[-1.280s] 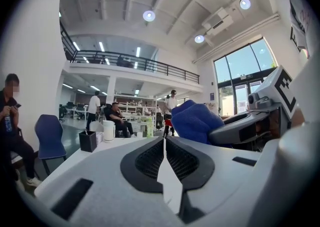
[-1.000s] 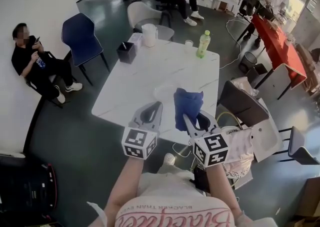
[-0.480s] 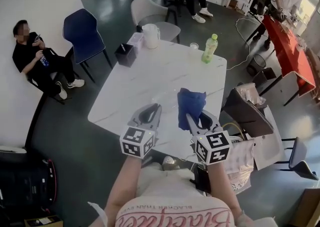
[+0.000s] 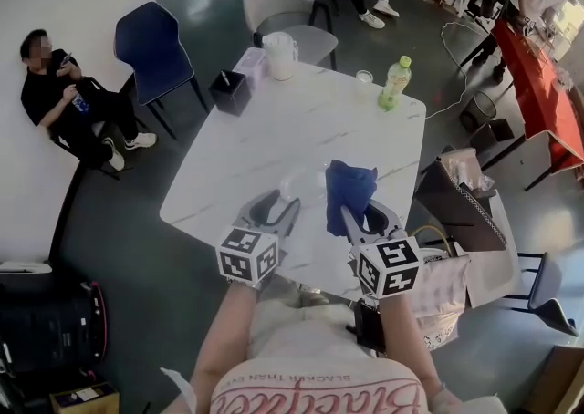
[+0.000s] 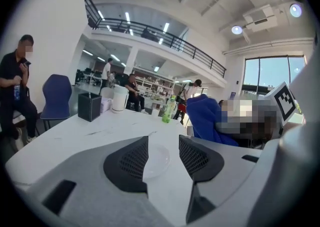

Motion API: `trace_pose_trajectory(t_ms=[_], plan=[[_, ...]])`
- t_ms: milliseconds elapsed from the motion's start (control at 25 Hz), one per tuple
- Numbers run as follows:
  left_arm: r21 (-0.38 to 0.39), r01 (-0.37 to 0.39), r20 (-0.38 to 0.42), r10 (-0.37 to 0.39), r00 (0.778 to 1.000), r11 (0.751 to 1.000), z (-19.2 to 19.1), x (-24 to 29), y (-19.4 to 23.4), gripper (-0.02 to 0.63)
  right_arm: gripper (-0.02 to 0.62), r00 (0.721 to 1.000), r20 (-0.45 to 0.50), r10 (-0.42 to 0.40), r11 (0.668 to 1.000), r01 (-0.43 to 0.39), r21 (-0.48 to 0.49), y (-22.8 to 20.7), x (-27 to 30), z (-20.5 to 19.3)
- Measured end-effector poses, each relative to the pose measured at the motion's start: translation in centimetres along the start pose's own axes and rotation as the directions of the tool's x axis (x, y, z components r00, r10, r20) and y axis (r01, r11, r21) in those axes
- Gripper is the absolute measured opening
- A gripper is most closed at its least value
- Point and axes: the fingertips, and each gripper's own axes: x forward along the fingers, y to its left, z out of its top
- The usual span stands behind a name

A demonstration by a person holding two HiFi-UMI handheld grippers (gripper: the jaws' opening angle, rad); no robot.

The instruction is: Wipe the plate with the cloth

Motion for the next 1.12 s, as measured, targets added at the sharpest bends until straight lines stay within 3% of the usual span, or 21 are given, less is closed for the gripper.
trace_pose_trajectory(t_ms=[360, 600, 880, 1120], plan=[[-0.067, -0.005, -0.137, -0.004, 0.991, 0.998, -3.6, 2.0, 4.3, 0.167, 0.101, 0.996, -0.092, -0.015, 1.000, 0.013, -0.027, -0.6, 4.5, -1.7], [-0.138, 0.007, -0.229, -0.038, 0.973, 0.990, -6.3, 3.7, 7.0, 0.167, 0.101, 0.985, -0.167, -0.044, 0.998, 0.036, -0.046, -1.8, 8.1, -3.4], [-0.276, 0.001, -0.310, -0.090, 0.946, 0.961, -8.9, 6.2, 9.1, 0.167, 0.101, 0.968, -0.243, -0.059, 0.996, 0.042, -0.076, -2.6, 11.6, -5.8], [-0.380, -0.016, -0.350, -0.127, 0.928, 0.925, -10.0, 8.0, 9.8, 0.167, 0.101, 0.946, -0.301, -0.120, 0.992, 0.107, -0.060, -4.5, 14.6, -7.7]])
